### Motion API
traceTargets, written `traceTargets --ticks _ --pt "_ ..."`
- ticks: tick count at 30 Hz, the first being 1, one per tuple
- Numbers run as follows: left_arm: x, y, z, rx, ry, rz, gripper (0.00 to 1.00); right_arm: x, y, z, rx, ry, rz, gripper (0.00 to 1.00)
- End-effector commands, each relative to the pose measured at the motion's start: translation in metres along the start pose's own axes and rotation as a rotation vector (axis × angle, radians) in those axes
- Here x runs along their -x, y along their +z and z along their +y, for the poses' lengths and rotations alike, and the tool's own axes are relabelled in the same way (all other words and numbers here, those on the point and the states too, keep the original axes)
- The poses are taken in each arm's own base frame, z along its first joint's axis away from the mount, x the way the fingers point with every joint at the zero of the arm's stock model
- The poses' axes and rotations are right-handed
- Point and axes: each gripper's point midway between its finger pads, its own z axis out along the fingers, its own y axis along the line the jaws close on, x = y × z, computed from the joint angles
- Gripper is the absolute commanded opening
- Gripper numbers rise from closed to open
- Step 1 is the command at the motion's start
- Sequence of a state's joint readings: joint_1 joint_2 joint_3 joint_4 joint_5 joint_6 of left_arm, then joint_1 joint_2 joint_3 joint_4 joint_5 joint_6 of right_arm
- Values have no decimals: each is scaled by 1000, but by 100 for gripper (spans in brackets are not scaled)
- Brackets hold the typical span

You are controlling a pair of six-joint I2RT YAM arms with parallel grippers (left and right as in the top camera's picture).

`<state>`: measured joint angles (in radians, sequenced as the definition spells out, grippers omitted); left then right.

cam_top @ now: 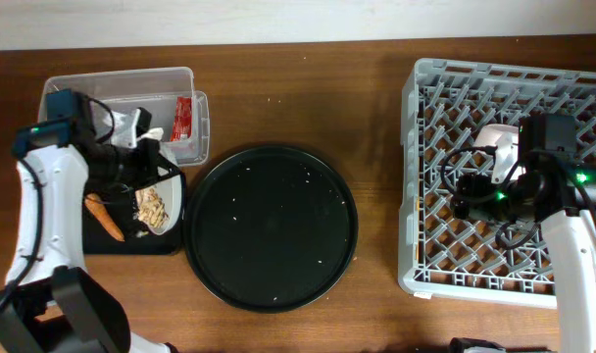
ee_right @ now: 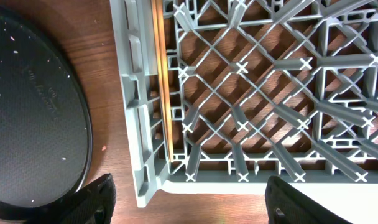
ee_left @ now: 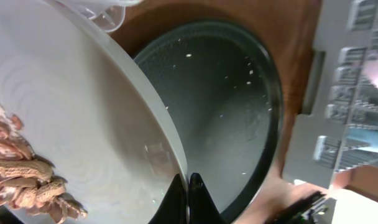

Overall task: Sort waste into correct bins and load items into the dishwasher rack
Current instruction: 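Tip the plate over the black tray to dump the food scraps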

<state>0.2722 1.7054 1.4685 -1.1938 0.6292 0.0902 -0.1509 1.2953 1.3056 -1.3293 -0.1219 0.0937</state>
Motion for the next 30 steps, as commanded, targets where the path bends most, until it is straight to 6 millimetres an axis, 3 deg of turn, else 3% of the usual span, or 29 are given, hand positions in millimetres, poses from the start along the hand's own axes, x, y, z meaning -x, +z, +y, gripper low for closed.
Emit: traceTargets --ticks 1,8,11,21,27,29,30 --pt "10 -27 -17 -149 32 -88 0 1 -1 -1 0 -3 -2 77" --pt "10 -50 8 -182 -62 -145 0 1 -1 -1 0 -2 -2 77" --pt "12 -57 3 -240 -49 -171 0 0 -1 -1 0 -2 1 77" --pt "10 -67 21 -273 -75 -214 0 -1 -1 -1 -1 -1 9 77" --pt "5 -69 11 -329 -49 -211 0 -3 -1 -2 -2 0 14 76" --pt "9 -63 38 -212 -125 -202 0 -2 -1 -2 -2 0 13 77" --pt "6 -65 25 -293 -148 -192 0 -3 -1 -1 -1 0 14 77"
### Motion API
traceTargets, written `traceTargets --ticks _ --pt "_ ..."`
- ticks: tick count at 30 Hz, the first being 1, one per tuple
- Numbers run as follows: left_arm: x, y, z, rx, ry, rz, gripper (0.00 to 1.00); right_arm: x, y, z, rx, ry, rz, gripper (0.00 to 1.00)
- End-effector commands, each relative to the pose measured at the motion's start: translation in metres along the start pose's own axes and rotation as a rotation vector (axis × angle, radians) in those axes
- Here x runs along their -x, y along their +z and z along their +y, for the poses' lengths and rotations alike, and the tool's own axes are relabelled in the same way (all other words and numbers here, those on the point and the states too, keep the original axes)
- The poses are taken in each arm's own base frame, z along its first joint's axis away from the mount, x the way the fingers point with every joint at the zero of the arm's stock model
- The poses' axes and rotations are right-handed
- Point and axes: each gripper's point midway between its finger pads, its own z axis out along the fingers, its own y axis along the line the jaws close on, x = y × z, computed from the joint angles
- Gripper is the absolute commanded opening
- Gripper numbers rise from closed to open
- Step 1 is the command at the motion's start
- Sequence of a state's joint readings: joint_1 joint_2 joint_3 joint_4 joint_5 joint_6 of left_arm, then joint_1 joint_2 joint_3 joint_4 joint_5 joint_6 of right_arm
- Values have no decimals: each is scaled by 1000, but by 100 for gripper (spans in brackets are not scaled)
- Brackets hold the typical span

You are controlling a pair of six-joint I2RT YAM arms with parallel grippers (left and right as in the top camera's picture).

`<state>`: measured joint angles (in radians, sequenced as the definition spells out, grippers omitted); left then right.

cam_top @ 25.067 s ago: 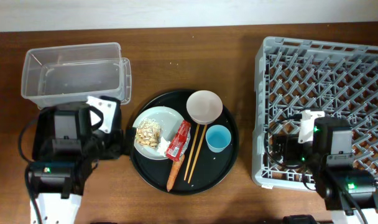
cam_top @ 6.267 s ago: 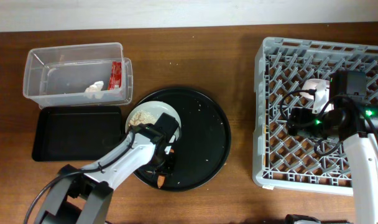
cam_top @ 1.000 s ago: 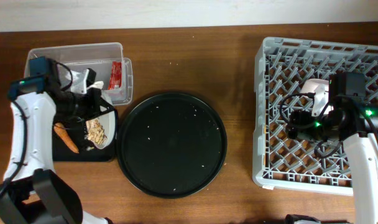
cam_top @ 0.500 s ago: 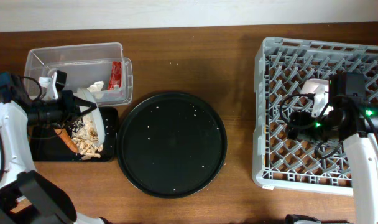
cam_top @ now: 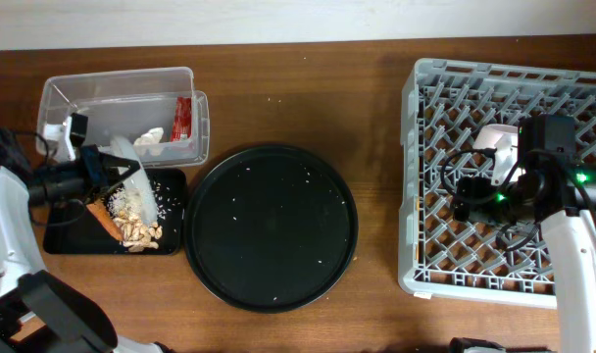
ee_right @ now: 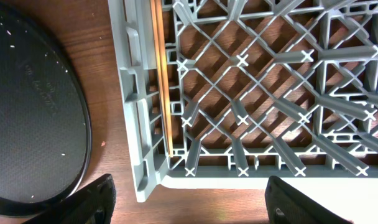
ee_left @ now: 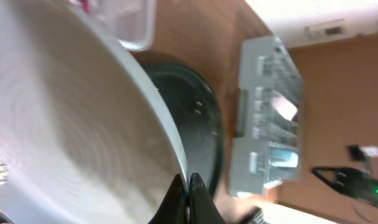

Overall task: Sort waste into correct bins and load items into the dishwasher rack
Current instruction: 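Tip the plate over the black tray to dump the food scraps, then return the white plate onto the round black tray with the left gripper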

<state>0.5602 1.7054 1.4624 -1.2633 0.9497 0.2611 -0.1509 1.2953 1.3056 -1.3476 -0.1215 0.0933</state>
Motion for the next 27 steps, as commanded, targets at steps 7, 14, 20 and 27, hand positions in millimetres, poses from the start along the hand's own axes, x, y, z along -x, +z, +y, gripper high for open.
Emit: traceTargets --ticks 7,14,20,27 --pt "-6 -4 -12 -91 15 -1 0 1 -1 -1 1 -2 -1 77" --pt "-2 -6 -7 -72 46 -16 0 1 -1 -1 1 -2 -2 77" --pt "-2 -7 -3 -61 -5 -15 0 1 -1 -1 0 -2 -2 76" --pt "-13 -6 -26 -169 19 6 0 1 -1 -1 1 -2 -1 76"
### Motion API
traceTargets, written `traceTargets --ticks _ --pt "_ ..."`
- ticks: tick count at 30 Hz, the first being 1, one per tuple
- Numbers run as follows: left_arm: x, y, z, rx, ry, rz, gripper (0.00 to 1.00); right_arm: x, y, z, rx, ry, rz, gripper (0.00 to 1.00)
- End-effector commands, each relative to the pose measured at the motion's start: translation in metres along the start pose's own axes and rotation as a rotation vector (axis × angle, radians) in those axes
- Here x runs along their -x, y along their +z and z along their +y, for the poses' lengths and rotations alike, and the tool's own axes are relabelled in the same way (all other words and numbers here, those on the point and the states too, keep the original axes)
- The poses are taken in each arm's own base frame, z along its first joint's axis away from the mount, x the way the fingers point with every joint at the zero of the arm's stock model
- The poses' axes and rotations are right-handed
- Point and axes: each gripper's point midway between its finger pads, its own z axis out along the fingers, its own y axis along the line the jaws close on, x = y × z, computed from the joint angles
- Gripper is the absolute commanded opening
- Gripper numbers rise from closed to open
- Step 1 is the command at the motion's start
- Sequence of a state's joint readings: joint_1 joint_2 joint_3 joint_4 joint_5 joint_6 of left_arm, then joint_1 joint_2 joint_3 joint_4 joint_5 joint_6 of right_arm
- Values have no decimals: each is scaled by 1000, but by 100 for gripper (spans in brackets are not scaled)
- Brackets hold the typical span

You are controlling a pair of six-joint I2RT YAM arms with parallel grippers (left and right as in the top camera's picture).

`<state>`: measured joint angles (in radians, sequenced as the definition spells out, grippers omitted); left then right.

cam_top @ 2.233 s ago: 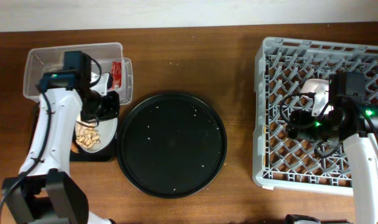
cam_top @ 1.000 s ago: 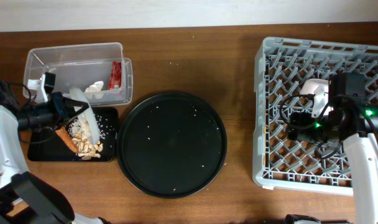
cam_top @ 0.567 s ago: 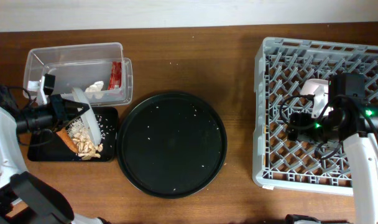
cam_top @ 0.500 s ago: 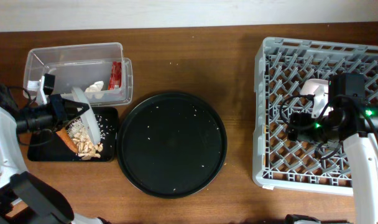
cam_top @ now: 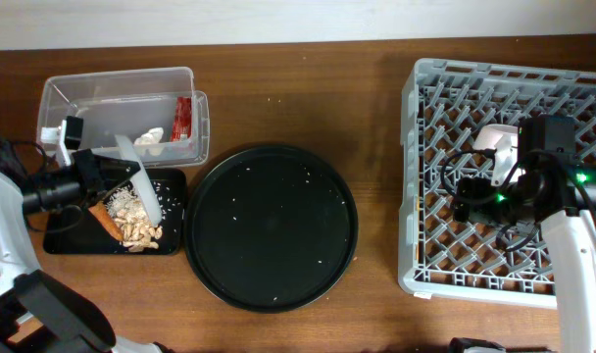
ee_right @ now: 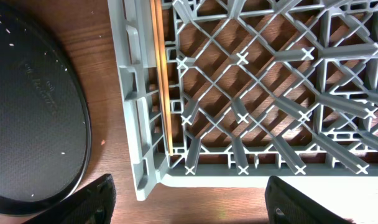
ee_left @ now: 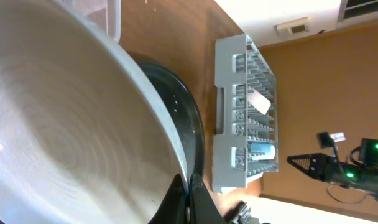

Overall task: Sort waste into correct bins and load items into the dishwasher rack
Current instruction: 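Return the white plate onto the round black tray with the left gripper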

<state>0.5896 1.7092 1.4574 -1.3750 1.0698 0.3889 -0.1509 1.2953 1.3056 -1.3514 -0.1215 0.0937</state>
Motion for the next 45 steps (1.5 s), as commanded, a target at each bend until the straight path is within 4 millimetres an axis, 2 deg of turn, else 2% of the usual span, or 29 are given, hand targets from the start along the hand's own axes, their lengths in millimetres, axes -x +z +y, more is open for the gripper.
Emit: traceTargets --ticks 1,5,10,12,14,19,20,24,28,30,31,33,35,37,39,42,43,45 --pt "-7 5 -13 -51 11 26 0 2 -1 -1 1 -3 -6 77" --pt "-35 35 -45 -97 110 167 0 2 -1 -1 1 -3 -6 77" --pt "-76 101 -80 -100 304 396 0 2 -1 -1 1 -3 -6 76" --pt "-91 128 -80 -4 365 475 0 2 -1 -1 1 -3 -6 77" --pt "-106 155 -74 166 428 537 0 2 -1 -1 1 -3 -6 77" --pt "-141 202 -68 492 607 589 0 2 -1 -1 1 -3 -6 77" --pt "-147 208 -69 518 622 597 0 2 -1 -1 1 -3 -6 77" --pt "-198 250 -68 538 661 697 0 2 -1 -1 0 -6 -5 77" --pt "-231 273 -61 537 705 779 0 2 -1 -1 0 -6 -6 77" --pt "-237 277 -65 524 725 781 12 2 -1 -1 -1 -6 -6 77" --pt "-236 278 -68 517 730 774 24 2 -1 -2 -3 -6 -6 77" --pt "-229 279 -75 509 733 755 39 2 -1 -2 -3 -6 -6 77" --pt "-212 275 -88 502 725 716 47 2 -1 -2 -3 -7 -6 78" --pt "-185 259 -97 521 702 656 49 2 -1 -2 -3 -12 -6 78" --pt "-156 233 -100 563 678 583 49 2 -1 -1 -2 -29 -6 81" --pt "-103 164 -95 677 593 414 50 4 -1 6 39 -31 -13 87" --pt "-92 145 -92 709 548 364 52 5 -2 12 73 -45 -16 88" --pt "-69 94 -84 752 416 247 57 5 -2 30 141 -108 -21 89"
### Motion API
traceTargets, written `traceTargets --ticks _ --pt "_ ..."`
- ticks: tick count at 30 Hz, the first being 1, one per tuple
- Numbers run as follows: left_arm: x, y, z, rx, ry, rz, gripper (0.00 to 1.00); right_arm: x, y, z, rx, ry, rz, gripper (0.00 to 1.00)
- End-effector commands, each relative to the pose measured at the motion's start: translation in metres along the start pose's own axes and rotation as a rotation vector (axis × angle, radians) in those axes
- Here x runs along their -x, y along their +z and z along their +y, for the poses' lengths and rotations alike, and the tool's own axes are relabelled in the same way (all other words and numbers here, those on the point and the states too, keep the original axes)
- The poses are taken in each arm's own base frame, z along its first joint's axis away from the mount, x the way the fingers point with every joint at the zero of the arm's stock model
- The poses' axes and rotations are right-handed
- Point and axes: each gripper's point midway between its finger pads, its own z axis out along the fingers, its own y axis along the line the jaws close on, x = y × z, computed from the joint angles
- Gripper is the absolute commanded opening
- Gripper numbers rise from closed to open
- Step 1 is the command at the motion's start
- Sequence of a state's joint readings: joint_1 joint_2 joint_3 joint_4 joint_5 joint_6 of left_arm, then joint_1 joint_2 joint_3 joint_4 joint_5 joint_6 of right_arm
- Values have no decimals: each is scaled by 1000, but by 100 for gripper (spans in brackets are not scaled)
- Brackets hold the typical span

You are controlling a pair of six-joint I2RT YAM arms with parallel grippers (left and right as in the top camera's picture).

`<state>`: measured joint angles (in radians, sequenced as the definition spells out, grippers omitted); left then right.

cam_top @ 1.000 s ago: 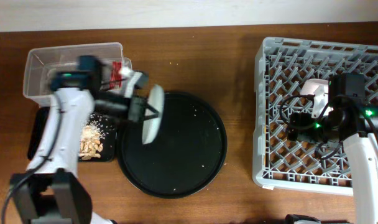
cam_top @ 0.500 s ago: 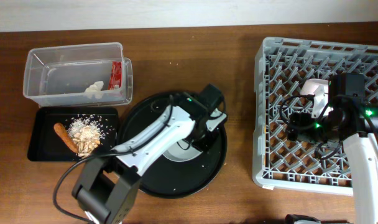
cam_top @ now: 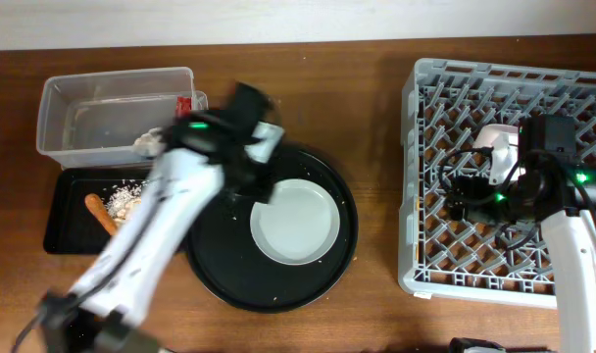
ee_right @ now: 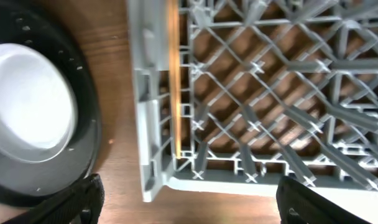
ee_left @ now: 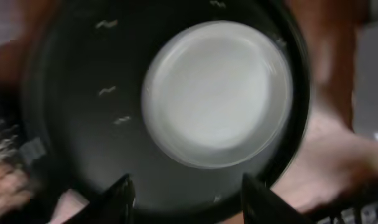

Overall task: Sort waste into correct bins and load items into the dishwasher rack
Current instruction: 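Return the white plate onto the round black tray with the left gripper, then reach the right gripper to the white plate rim and grasp it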

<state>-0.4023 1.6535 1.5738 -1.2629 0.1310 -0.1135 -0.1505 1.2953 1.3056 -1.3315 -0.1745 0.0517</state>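
Note:
An empty white plate (cam_top: pixel 295 222) lies flat on the round black tray (cam_top: pixel 220 265). My left gripper (cam_top: pixel 264 186) hovers over the tray beside the plate, open and holding nothing. Its wrist view, blurred, looks down on the plate (ee_left: pixel 217 93) with the left gripper (ee_left: pixel 189 202) spread wide. Over the grey dishwasher rack (cam_top: pixel 504 167) my right gripper (cam_top: pixel 465 196) is open and empty. The right wrist view shows the rack (ee_right: pixel 270 93) corner, the plate (ee_right: pixel 27 99) and the right gripper (ee_right: pixel 192 205).
A clear bin (cam_top: pixel 102 118) stands at the back left with a red packet at its right end. A black rectangular tray (cam_top: pixel 68 230) in front of it holds a carrot and food scraps. A white cup (cam_top: pixel 494 137) sits in the rack.
The plate was held tilted over the black rectangular tray by my left gripper. It now lies flat on the round tray and the left gripper is open above it. The right arm barely shifted.
My left gripper held the plate with food scraps over the rectangular tray. Then the plate was tipped steeply and the scraps lay in that tray. It stayed tipped and empty a moment later. Now the plate rests, released, on the round tray.

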Motion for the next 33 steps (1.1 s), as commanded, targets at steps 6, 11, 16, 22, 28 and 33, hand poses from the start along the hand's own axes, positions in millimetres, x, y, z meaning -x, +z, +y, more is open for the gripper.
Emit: traceTargets --ticks 6,11,16,22,28,33 --pt "-37 -96 129 148 -458 -185 99 7 5 93 173 -280 -65 89" --pt "-48 -100 153 170 -545 -184 99 1 49 162 233 -424 -2 87" --pt "-48 -100 154 171 -547 -184 99 -13 124 188 196 -389 164 83" --pt "-47 -100 154 171 -547 -187 99 -33 194 186 125 -332 313 69" --pt "-47 -100 155 171 -547 -189 99 -46 222 175 78 -318 391 49" --pt "-47 -100 154 171 -547 -187 99 -34 225 154 -35 -257 350 21"
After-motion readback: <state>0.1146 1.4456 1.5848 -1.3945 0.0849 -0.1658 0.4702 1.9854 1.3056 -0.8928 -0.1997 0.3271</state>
